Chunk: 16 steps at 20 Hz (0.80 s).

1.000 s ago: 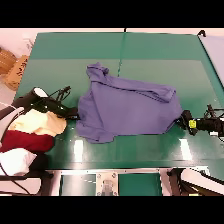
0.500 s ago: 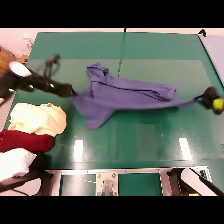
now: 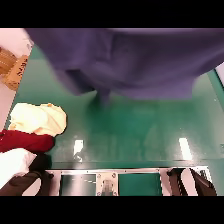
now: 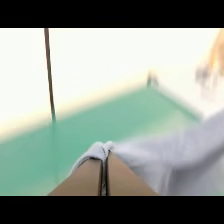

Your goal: Fold the shirts.

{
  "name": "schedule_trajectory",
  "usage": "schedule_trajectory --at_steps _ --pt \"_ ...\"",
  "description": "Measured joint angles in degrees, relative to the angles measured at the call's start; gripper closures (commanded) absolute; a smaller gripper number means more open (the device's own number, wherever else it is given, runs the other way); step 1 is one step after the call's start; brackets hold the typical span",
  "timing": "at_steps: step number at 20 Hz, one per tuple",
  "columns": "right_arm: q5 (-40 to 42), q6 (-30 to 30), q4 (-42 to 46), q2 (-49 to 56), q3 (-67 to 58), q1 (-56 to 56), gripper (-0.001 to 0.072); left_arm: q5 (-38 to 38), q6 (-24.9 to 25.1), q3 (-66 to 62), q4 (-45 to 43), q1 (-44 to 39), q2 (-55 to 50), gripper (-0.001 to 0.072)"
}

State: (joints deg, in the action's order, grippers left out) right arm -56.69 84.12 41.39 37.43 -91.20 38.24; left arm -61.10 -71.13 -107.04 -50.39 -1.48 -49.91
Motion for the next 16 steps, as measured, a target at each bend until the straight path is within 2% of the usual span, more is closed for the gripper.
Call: schedule_trajectory --at_steps 4,8,11,16 --pt "4.57 0.22 1.22 -3.52 -9.11 -0.02 0.0699 1.14 -1.18 -9.88 -2.08 0.0 2.54 0.0687" --pt "3.26 0.33 4.09 -4.42 -8.5 -0.02 0.0699 0.55 -3.63 -7.98 -6.47 0.0 2.71 0.0687" --pt "2.23 -0.09 5.22 -4.37 -0.59 0.0 0.0699 0.22 -4.44 -0.44 -7.61 0.0 0.98 0.0687" --pt "3.61 -6.38 1.84 0.68 20.2 -0.07 0.0699 2.43 -4.24 14.19 -4.55 -0.7 -7.67 0.0686"
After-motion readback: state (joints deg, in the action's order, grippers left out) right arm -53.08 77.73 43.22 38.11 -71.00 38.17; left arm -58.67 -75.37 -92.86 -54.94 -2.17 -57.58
